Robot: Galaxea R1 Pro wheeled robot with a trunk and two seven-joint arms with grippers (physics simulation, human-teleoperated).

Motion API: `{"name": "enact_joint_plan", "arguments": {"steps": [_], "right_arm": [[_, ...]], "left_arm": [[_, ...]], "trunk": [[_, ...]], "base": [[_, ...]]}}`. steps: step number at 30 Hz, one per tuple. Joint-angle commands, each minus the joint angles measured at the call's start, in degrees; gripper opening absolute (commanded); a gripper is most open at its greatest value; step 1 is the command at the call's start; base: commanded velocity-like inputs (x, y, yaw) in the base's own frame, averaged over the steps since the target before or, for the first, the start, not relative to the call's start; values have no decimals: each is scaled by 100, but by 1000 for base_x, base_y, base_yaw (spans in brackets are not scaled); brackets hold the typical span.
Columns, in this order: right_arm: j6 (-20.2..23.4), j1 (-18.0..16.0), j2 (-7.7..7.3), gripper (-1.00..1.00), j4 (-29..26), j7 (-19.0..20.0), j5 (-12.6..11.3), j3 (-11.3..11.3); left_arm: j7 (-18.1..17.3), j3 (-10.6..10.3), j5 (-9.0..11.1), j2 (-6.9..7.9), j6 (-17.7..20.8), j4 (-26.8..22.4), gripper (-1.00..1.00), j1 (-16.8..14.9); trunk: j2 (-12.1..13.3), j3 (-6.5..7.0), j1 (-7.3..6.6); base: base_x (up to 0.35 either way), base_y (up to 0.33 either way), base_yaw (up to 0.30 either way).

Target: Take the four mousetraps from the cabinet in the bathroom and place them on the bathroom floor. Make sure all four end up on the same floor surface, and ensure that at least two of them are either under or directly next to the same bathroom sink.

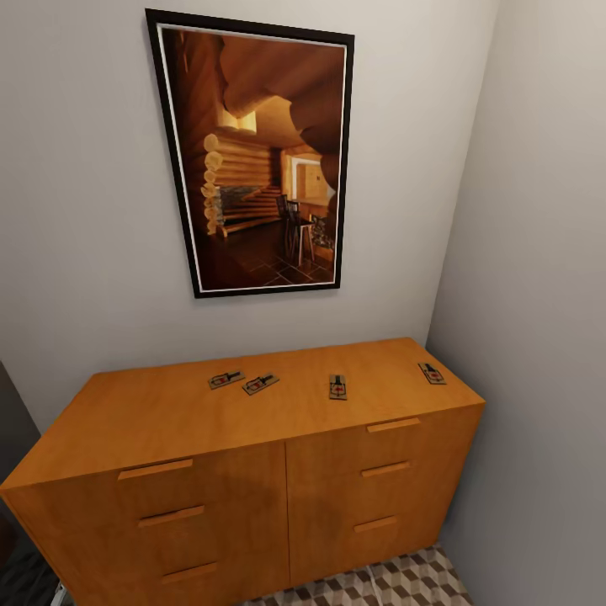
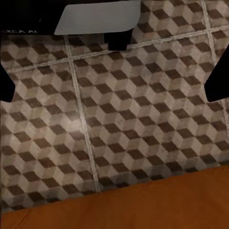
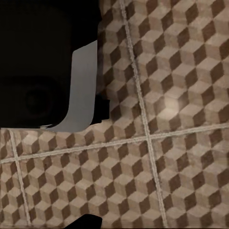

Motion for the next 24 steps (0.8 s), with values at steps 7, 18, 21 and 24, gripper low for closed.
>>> {"name": "enact_joint_plan", "arguments": {"steps": [7,18,21,24], "right_arm": [[499,0,-133,100,-916,9,-13,-53],[1611,0,-222,100,-2459,34,-32,-614],[1825,0,-229,100,-2794,48,-33,-793],[1932,0,-233,100,-2985,54,-33,-893]], "left_arm": [[-13,-13,-6,7,537,-899,100,0],[-32,-124,-7,-34,1462,-2316,100,0],[-34,-261,-7,-73,1712,-2659,100,0],[-35,-388,-7,-100,1863,-2870,100,0]], "trunk": [[-4,-7,0],[-4,-7,0],[-4,-7,0],[-4,-7,0]], "base": [[0,0,0],[0,0,0],[0,0,0],[0,0,0]]}}
